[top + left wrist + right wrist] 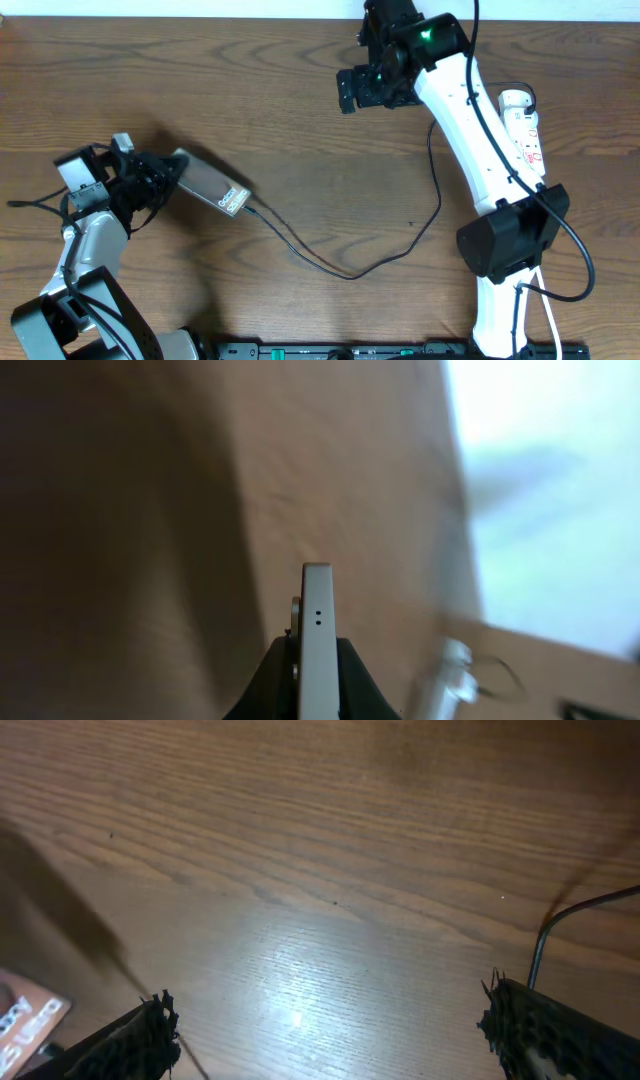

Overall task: Plug charger to phone and switch on socket
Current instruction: 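Lower the phone flat onto the table with the left gripper and release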

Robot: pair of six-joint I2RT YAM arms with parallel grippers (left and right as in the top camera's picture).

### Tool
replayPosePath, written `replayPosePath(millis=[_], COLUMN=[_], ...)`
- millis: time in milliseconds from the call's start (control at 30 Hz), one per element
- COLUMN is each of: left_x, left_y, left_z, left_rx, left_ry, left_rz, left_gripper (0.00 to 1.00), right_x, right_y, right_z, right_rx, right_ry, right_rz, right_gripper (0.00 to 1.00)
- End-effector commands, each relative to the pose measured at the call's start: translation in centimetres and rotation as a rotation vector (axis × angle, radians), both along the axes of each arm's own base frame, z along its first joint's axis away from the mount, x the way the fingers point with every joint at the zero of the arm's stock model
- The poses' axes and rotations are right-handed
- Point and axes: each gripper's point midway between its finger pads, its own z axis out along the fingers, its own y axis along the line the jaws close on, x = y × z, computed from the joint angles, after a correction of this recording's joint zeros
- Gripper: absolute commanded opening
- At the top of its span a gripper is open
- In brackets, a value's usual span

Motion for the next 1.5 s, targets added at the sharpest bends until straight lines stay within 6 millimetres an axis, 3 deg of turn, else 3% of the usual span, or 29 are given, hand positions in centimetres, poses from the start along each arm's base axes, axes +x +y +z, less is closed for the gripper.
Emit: replayPosePath(millis=[0, 400, 1033, 1267, 1333, 1467], left_x=[-0.2, -2.4, -4.6, -4.7, -4.8, -4.8], left_y=[2.6, 2.6, 1.5, 1.4, 1.4, 1.4], left_z=[-1.1, -3.3, -7.8, -8.1, -8.1, -8.1], left_rx=[0.132, 0.080, -0.015, -0.019, -0.019, -0.019], left_ry=[0.064, 0.237, 0.434, 0.444, 0.445, 0.445], left_rz=[0.090, 0.166, 0.176, 0.174, 0.174, 0.174], left_gripper=[0.07, 0.07, 0.07, 0.07, 0.08, 0.24], right_x=[-0.3, -1.3, -1.4, -1.4, -1.4, -1.4], right_y=[0.4, 2.1, 2.4, 2.4, 2.4, 2.4], right_z=[0.6, 0.5, 0.5, 0.5, 0.5, 0.5], right_rx=[-0.019, -0.017, -0.016, -0.016, -0.015, -0.016], right_ry=[-0.014, -0.011, -0.009, -0.009, -0.009, -0.009], right_rz=[-0.002, 0.029, 0.028, 0.028, 0.028, 0.028], right_gripper=[0.99, 0.99, 0.99, 0.99, 0.99, 0.99])
